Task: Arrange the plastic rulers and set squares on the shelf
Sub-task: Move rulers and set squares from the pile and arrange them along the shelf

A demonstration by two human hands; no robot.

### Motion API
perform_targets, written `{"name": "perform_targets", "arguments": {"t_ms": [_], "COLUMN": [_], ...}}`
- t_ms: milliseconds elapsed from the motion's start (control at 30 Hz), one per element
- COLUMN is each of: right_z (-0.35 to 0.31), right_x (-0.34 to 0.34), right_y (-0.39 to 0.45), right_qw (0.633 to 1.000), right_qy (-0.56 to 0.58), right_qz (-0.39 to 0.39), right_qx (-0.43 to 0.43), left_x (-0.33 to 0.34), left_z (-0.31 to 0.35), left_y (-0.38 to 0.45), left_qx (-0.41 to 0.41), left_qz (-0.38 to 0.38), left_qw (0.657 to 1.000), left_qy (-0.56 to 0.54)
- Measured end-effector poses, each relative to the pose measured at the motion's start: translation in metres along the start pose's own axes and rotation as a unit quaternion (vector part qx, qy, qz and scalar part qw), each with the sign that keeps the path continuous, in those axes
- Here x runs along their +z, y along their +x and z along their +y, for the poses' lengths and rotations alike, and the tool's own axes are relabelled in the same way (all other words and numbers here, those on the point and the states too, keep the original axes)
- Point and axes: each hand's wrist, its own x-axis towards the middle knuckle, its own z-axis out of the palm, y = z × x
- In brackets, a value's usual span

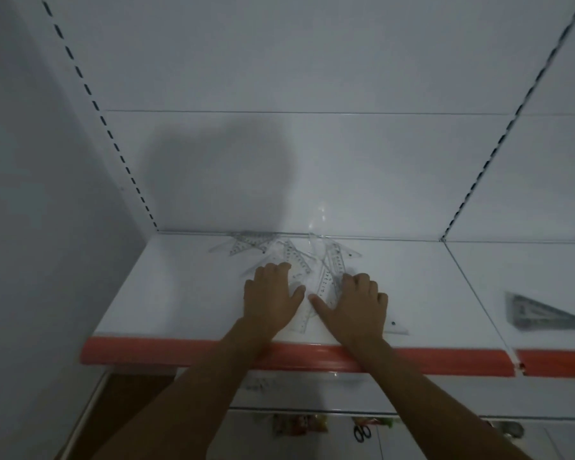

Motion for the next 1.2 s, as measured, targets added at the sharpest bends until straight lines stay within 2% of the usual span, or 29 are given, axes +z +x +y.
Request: {"name": "perform_targets", "arguments": {"t_ms": [300, 433, 500, 767, 900, 1000, 1200], "right_z": [0.005, 0.003, 0.002, 0.002, 0.002, 0.002, 0.006], "right_x": [0.010, 0.009, 0.009, 0.011, 0.010, 0.007, 0.000], "right_y": [-0.001, -0.003, -0.003, 0.002, 0.001, 0.003, 0.004], "right_qw": [0.998, 0.997, 0.997, 0.995, 0.996, 0.995, 0.987], "right_qy": [0.036, 0.063, 0.049, 0.018, 0.033, 0.058, 0.140], "right_qz": [0.052, 0.049, 0.043, 0.079, 0.076, 0.031, -0.010], "right_qx": [-0.028, 0.023, 0.050, 0.051, 0.046, 0.070, 0.072], "left_x": [0.015, 0.018, 0.019, 0.025, 0.025, 0.023, 0.022], "left_z": [0.007, 0.005, 0.004, 0.000, -0.001, -0.003, -0.007], "left_y": [0.018, 0.019, 0.019, 0.018, 0.020, 0.020, 0.020], "left_qx": [-0.031, -0.035, -0.030, 0.033, 0.058, 0.040, 0.008], "left_qz": [0.030, 0.029, 0.046, 0.052, 0.054, 0.052, 0.048], "left_qw": [0.998, 0.997, 0.998, 0.998, 0.994, 0.986, 0.972], "left_qy": [0.050, 0.055, 0.038, 0.009, -0.070, -0.152, -0.229]}}
